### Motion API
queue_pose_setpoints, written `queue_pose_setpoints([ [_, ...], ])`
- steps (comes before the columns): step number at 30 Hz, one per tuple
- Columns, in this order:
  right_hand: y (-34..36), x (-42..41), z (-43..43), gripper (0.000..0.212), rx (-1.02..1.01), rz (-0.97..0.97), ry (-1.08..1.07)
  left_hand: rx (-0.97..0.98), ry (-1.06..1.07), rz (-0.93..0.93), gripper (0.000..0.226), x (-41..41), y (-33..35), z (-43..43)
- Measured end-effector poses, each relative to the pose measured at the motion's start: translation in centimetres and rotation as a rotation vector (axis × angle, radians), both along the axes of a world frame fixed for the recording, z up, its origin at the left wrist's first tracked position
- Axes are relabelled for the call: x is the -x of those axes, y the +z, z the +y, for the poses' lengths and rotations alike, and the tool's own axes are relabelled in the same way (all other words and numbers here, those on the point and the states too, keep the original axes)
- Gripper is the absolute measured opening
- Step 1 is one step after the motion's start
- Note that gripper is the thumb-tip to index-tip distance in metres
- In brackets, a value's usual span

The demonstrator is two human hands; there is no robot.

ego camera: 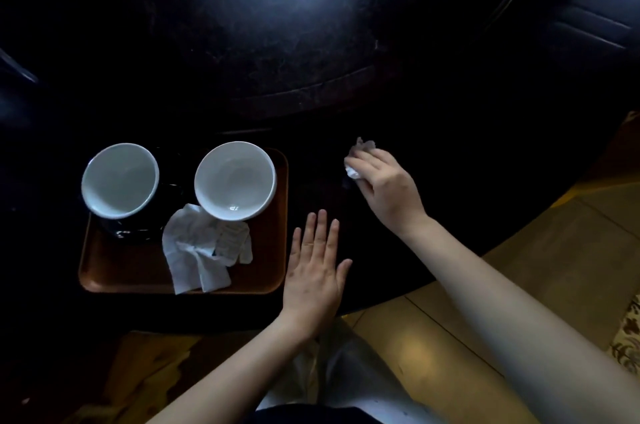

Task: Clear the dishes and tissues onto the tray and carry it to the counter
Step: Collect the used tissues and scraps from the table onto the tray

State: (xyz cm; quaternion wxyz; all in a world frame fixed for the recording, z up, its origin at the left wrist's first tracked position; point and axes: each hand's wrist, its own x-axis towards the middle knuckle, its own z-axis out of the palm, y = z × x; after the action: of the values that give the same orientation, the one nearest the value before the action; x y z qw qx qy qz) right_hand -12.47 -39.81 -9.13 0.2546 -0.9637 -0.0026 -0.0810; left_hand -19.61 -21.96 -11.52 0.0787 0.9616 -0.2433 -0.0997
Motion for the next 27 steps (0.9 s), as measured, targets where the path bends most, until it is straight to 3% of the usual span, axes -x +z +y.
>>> queue_pose_setpoints([
  [4,-0.1,1.2,0.5,0.044,-0.014,0.096,0.049,-0.019,-0.014,-0.033,0.061,0.1,-0.3,0.0],
  [8,-0.2,1.6,0.9,0.041,0.008,0.048,0.073,-0.028,-0.019,-0.055,0.063,0.1,-0.4,0.0],
  [17,-0.6,0.0,0.8,0.050,-0.088,0.054,-0.068,-0.047,-0.022,-0.105,0.061,0.2,-0.7,-0.1],
  [27,-0.6,1.1,1.2,0.023,-0.090,-0.067,0.071,-0.029,-0.017,-0.118,0.061,0.3,-1.0,0.0],
])
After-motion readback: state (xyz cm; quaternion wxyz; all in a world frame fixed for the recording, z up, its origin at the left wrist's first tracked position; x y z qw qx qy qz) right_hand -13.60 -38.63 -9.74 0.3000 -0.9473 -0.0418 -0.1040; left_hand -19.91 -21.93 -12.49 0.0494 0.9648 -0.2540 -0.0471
